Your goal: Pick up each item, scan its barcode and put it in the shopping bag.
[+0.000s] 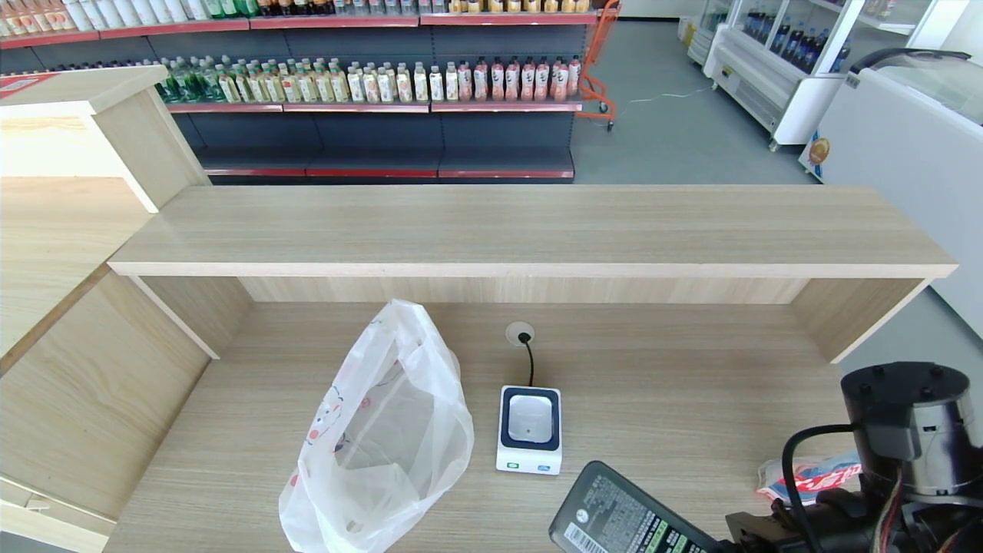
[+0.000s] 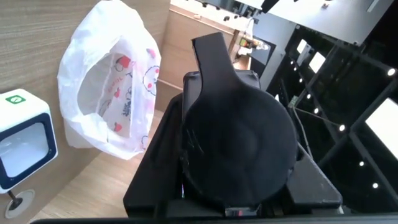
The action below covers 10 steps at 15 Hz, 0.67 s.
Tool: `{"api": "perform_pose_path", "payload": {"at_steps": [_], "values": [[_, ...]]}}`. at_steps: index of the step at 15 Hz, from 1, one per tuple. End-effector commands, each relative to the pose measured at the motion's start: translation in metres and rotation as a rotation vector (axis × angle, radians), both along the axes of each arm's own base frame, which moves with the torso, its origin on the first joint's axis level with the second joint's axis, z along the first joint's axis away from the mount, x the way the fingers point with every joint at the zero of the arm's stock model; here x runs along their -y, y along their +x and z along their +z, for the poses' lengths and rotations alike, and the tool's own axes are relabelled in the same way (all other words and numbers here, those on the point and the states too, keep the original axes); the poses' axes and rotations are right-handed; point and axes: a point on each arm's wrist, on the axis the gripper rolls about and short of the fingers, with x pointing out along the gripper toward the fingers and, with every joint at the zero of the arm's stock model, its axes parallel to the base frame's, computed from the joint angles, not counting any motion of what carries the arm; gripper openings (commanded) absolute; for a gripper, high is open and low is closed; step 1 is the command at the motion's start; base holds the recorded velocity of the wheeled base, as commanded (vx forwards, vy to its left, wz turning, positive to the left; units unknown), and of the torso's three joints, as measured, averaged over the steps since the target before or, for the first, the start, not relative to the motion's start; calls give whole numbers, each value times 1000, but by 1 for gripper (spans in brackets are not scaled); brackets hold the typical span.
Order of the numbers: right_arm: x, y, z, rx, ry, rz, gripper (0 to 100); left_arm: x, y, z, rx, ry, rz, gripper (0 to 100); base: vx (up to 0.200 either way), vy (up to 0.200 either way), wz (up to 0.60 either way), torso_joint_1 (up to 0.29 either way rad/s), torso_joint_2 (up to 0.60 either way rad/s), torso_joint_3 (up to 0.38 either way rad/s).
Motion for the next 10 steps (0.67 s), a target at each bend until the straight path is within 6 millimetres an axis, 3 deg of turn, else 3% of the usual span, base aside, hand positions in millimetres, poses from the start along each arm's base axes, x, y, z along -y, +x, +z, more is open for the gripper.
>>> {"api": "perform_pose_path", "payload": {"at_steps": [1, 2, 5, 8, 9, 10], "values": [[0, 0, 0, -6, 0, 0, 0, 0, 0, 0, 1, 0, 0, 100, 0, 0, 0, 0, 0, 0], [0, 1, 1, -15, 3, -7, 0, 0, 0, 0, 1, 0, 0, 100, 0, 0, 0, 0, 0, 0], [3, 16, 33, -218, 86, -192, 0, 0, 0, 0, 0, -2, 0, 100, 0, 0, 0, 0, 0, 0], [50, -1, 65, -612, 357, -763, 0, 0, 0, 0, 1, 0, 0, 100, 0, 0, 0, 0, 0, 0], [52, -2, 61, -751, 394, -794, 0, 0, 0, 0, 1, 0, 0, 100, 0, 0, 0, 0, 0, 0], [56, 1, 63, -1026, 508, -844, 0, 0, 0, 0, 1, 0, 0, 100, 0, 0, 0, 0, 0, 0]]}}
